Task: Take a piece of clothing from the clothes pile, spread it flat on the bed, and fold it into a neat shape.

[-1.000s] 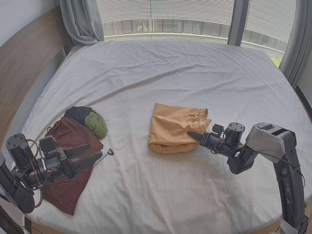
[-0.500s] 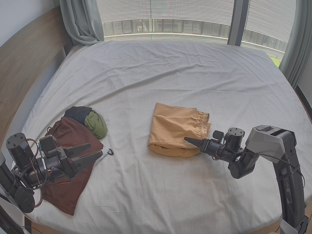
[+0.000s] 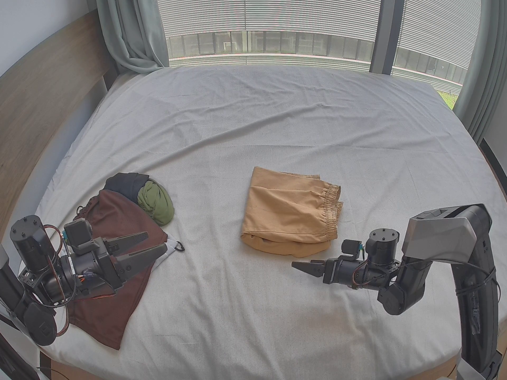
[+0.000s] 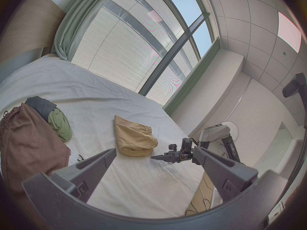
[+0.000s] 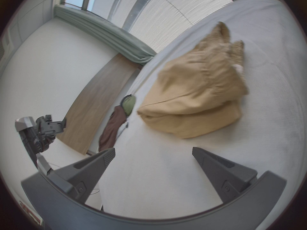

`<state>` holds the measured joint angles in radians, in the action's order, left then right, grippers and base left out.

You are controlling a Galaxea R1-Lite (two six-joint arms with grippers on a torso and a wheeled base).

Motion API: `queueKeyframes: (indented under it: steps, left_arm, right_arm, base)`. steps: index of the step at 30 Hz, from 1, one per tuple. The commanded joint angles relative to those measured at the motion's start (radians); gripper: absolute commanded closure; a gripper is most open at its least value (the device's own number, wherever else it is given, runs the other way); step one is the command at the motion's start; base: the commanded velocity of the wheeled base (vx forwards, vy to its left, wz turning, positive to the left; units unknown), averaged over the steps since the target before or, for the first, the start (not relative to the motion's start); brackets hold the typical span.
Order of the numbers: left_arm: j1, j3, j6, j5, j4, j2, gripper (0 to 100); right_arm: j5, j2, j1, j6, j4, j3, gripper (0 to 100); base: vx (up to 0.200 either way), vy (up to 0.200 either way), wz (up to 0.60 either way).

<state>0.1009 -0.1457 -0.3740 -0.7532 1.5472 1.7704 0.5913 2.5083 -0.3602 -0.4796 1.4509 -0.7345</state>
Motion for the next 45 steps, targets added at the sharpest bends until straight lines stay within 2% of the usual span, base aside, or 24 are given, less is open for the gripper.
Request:
queueKeyframes:
  steps: [1, 8, 22, 27, 30, 35, 40, 45]
  left_arm:
    - [0.0, 0.0, 0.0, 0.0, -0.001, 0.001, 0]
    - [0.0, -0.006, 0.0, 0.0, -0.001, 0.003, 0]
    - [0.01, -0.015, 0.004, 0.002, 0.001, 0.015, 0]
    - [0.013, -0.015, 0.006, 0.002, -0.001, 0.017, 0]
    - [0.011, -0.02, 0.007, 0.0, -0.001, 0.015, 0]
    - [0.022, -0.015, 0.006, 0.002, -0.001, 0.021, 0]
    - [0.063, -0.012, 0.017, 0.002, 0.001, 0.015, 0]
    - [0.138, 0.028, 0.09, 0.003, -0.001, -0.054, 0]
  right_arm:
    - [0.002, -0.072, -0.045, -0.001, 0.036, 0.043, 0]
    - [0.002, -0.114, -0.039, -0.077, 0.043, -0.074, 0]
    - [-0.002, -0.017, 0.076, -0.106, -0.066, -0.287, 0]
    - [-0.008, 0.04, 0.095, -0.106, -0.069, -0.296, 0]
    - [-0.051, 0.075, 0.096, -0.103, -0.061, -0.298, 0]
    - [-0.061, 0.066, 0.095, -0.103, -0.056, -0.287, 0]
    - [-0.076, -0.126, 0.103, -0.099, -0.053, -0.184, 0]
    - [-0.077, -0.394, 0.122, -0.082, -0.053, -0.028, 0]
  base:
    - [0.0, 0.0, 0.0]
    - [0.0, 0.0, 0.0]
    - [0.0, 0.0, 0.0]
    - [0.0, 0.0, 0.0]
    - [0.0, 0.0, 0.0]
    - [0.0, 0.0, 0.0]
    - [0.0, 0.0, 0.0]
    - [0.0, 0.0, 0.0]
